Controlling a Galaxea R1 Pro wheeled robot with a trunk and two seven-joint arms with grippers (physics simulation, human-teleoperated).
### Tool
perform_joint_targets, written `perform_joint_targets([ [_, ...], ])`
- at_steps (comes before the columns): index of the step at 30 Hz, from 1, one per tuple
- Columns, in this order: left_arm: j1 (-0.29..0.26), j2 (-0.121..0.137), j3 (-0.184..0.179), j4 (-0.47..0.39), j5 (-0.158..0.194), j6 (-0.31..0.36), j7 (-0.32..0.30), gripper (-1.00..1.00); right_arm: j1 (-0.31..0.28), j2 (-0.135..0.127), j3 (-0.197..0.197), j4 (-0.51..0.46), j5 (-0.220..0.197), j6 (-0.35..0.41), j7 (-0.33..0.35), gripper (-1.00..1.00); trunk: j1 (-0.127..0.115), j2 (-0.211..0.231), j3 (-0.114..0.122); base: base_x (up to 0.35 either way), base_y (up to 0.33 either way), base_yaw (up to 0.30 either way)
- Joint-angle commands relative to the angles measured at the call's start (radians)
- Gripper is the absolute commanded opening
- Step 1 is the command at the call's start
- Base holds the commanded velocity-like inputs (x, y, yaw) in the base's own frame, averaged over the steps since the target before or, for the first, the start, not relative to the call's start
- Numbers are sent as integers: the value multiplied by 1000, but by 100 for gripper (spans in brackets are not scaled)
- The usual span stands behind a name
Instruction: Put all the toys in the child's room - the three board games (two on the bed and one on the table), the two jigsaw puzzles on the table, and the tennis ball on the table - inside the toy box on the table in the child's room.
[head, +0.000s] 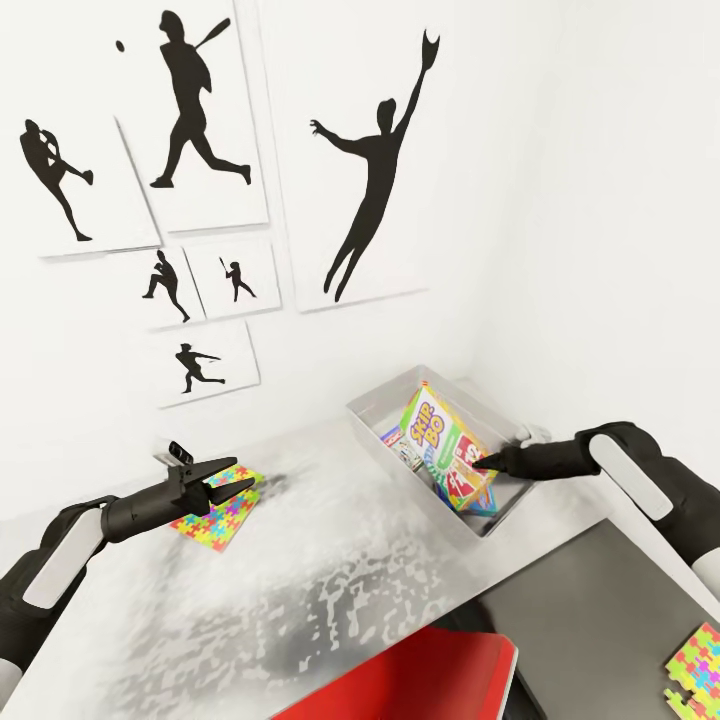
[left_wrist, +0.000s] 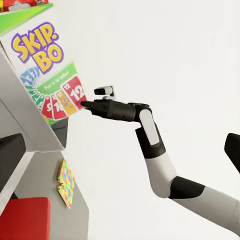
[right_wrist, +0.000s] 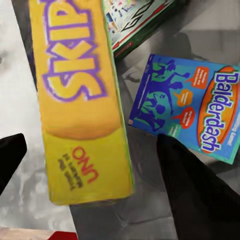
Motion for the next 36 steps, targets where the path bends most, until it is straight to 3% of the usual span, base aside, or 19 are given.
perform_joint_targets([
  [1,-1,1,-2,0,2,4,-2,100,-2,0,2,0,10,1,10,100,1,-2,-2,0,0,0],
  [23,-1,2,-3,1,2,2,-3,100,-2,-5,-3,-2,7,1,12,100,1,-2,-2,0,0,0],
  [27,-1,2,-2,2,2,2,-3,100,3,-7,-64,-51,-1,1,16,100,1,-2,-2,0,0,0],
  [28,0,2,0,2,2,1,-4,100,11,-8,-112,-83,-4,1,17,100,1,-2,-2,0,0,0],
  [29,0,2,1,2,2,1,-5,100,15,-8,-128,-94,-5,1,17,100,1,-2,-2,0,0,0],
  [32,0,4,5,2,2,1,-6,100,57,-14,-201,-166,-8,1,24,100,1,-2,0,0,0,-61],
  [36,0,6,17,2,3,1,-8,100,103,-13,-260,-224,-12,1,40,100,1,-2,4,0,0,-120],
])
